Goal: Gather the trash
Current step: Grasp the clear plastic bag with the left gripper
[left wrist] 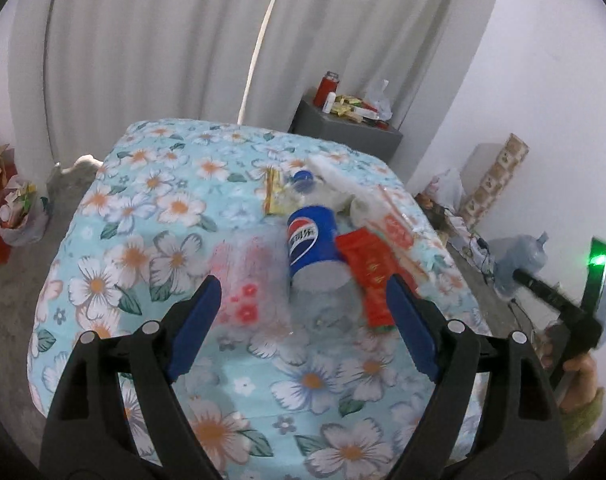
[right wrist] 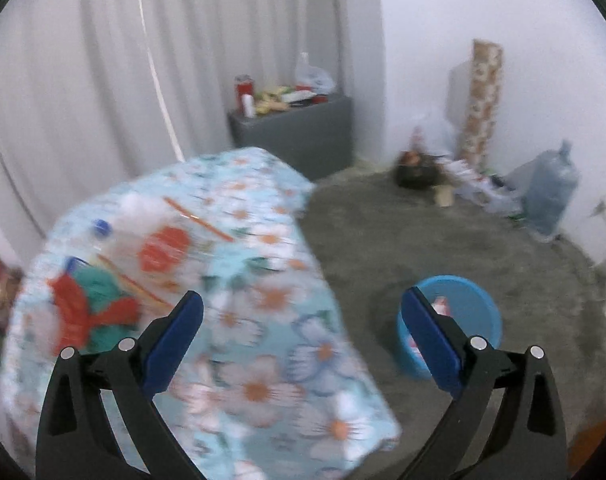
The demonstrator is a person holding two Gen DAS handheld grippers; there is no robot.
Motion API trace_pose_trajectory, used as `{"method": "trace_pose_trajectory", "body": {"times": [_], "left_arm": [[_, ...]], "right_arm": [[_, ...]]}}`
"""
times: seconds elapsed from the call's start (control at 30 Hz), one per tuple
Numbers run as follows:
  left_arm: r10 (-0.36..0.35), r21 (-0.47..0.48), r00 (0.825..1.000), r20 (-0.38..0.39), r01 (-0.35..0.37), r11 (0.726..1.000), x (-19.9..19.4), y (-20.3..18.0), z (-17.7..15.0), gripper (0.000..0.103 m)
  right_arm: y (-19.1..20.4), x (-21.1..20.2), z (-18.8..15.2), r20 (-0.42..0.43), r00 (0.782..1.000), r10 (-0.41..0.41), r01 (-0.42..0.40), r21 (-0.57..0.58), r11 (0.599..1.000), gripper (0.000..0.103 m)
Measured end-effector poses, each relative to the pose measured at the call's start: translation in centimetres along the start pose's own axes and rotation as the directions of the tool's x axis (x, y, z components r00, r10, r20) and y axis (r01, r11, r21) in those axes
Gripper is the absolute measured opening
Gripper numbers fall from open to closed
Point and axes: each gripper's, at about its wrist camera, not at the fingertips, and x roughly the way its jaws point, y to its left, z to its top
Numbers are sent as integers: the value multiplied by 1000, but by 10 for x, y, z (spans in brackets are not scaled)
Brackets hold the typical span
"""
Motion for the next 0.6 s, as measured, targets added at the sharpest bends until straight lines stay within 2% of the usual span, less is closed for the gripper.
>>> {"method": "trace_pose_trajectory", "body": {"times": [0.1, 0.23, 0.37, 0.47, 0.6], "left_arm": [[34, 38, 999, -2, -33, 999, 11, -1, -12, 80], [52, 88, 998, -25, -50, 995, 27, 1, -25, 80], [104, 204, 994, -41, -94, 975, 35, 0, -40, 75], [156, 296, 987, -41, -137, 945, 39, -1, -52, 72], [234, 411, 971, -49, -193, 891, 54, -2, -66, 68]], "right_arm": [[6, 4, -2, -13, 999, 40, -40, 27, 999, 97], [14, 12, -8, -86, 989, 123, -118, 58, 991, 96], [24, 19, -14, -126, 972, 199, -193, 61, 979, 96], [34, 25, -17, -166, 946, 278, -269, 75, 960, 96], [54, 33, -16, -216, 888, 407, -393, 106, 913, 90]]}}
